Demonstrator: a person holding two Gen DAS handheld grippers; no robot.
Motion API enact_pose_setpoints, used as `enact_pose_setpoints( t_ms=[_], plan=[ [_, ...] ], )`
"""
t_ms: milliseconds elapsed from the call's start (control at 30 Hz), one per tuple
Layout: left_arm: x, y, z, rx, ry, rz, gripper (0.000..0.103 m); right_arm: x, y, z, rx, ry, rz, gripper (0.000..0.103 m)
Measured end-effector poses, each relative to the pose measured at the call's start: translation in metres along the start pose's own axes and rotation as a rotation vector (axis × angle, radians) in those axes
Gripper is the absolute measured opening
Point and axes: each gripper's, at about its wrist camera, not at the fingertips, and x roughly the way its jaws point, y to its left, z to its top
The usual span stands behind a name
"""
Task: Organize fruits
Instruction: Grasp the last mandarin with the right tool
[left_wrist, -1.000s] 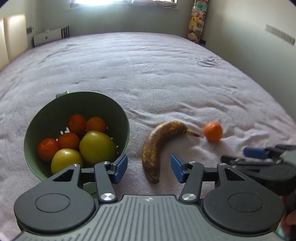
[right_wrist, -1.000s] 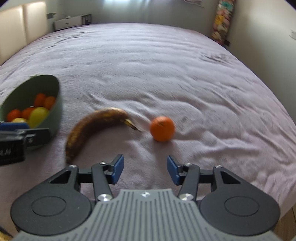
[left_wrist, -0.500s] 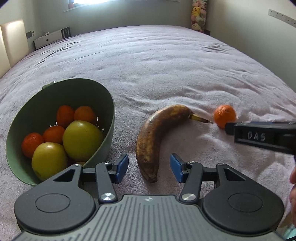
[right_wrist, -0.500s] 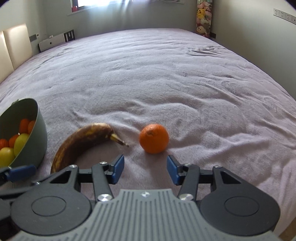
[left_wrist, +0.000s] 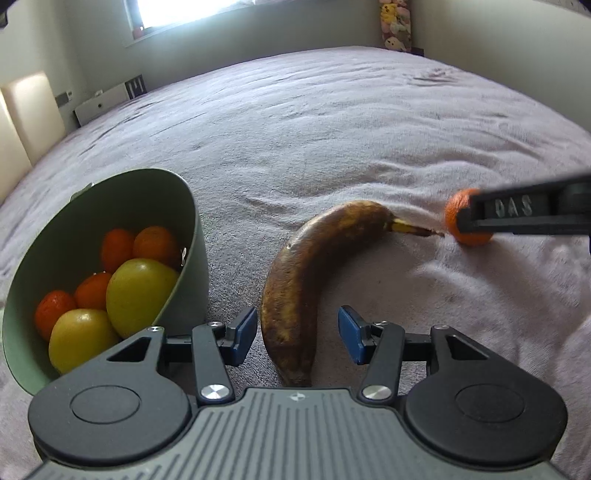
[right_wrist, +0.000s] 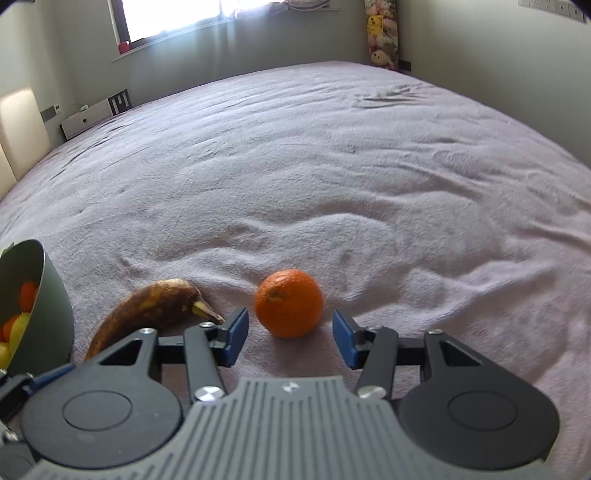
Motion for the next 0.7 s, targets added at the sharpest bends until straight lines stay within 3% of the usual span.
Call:
enact_pose_setpoints(
  t_ms=[100,267,467,700],
  plan=[
    [0.004,-0.002,-0.002,0.019,0.016,0.013,0.058,0.008,0.0,0.003,0.023,0.002,0.007,0.049],
    [0.012,0.006,-0.003,-0.034,0.045,-0.004,0.05,0.02,-0.004,0.005,0.072,0.013,0.016,0.049],
    [0.01,0.006,-0.001,-0.044,0.051,-0.01,0.038,0.022,-0.005,0.008,0.077,0.019,0.008,0.043],
    [0.007,0.012,0.004,-0.071,0.082,-0.028,0.038,0.016,-0.002,0.01,0.072,0.037,-0.006,0.042]
  ],
)
